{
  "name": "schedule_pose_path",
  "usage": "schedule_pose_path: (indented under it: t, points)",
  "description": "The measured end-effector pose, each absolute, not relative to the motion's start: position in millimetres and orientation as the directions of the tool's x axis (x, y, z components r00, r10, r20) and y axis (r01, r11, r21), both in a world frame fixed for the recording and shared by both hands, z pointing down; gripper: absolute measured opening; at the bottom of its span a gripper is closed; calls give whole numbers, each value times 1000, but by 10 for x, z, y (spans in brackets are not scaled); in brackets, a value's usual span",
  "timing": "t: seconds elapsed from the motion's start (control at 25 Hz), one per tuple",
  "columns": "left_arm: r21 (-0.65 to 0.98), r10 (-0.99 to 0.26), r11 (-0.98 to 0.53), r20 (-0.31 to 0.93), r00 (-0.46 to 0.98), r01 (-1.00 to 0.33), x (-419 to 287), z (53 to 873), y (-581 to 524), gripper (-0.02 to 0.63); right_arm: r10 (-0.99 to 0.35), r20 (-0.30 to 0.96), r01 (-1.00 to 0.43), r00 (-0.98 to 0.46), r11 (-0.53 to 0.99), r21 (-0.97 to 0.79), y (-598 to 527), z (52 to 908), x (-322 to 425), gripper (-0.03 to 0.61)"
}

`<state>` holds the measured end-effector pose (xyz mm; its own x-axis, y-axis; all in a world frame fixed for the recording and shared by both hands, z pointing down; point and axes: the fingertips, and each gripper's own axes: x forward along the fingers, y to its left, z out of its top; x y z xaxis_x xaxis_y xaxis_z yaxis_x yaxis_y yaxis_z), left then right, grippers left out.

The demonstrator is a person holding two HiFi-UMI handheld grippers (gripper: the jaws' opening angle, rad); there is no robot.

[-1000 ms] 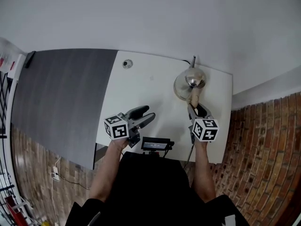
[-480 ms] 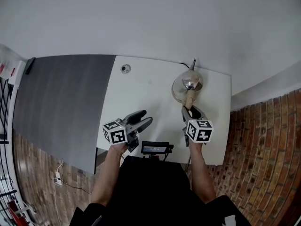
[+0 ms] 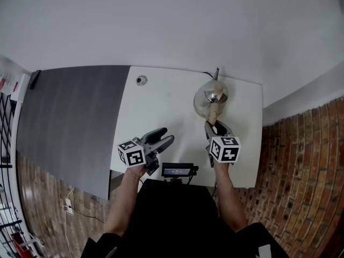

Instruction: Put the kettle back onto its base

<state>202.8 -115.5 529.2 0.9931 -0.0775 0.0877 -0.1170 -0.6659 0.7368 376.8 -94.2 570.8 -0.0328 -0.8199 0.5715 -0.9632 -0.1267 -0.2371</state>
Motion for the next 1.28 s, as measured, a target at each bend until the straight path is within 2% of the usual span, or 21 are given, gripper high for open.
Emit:
schedule_pose_path:
  t: [0.36, 0.56, 0.8, 1.12, 1.28]
  points:
    - [730, -92, -670, 103, 990, -139, 2027, 5274, -1054, 282, -834, 551, -962, -28, -127, -242, -972, 5701, 3737, 138]
    - [719, -122, -674, 121, 985, -172, 1941, 5242, -1006, 281, -844, 536, -974, 2, -123, -190, -976, 5671, 3735, 138]
    - [706, -154, -680, 123, 980, -195, 1762, 5138, -944, 282, -857, 515, -967, -12, -121, -224, -759, 5694, 3740, 138]
    - [696, -116, -707, 63, 991, -126, 1599, 4961, -939, 281, -890, 455, -953, 27, -160, -256, -183, 5500, 3730, 137]
    - [692, -61, -720, 10, 998, -51, 1433, 4869, -816, 282, -901, 430, -935, 61, -203, -292, 162, 5379, 3535, 124]
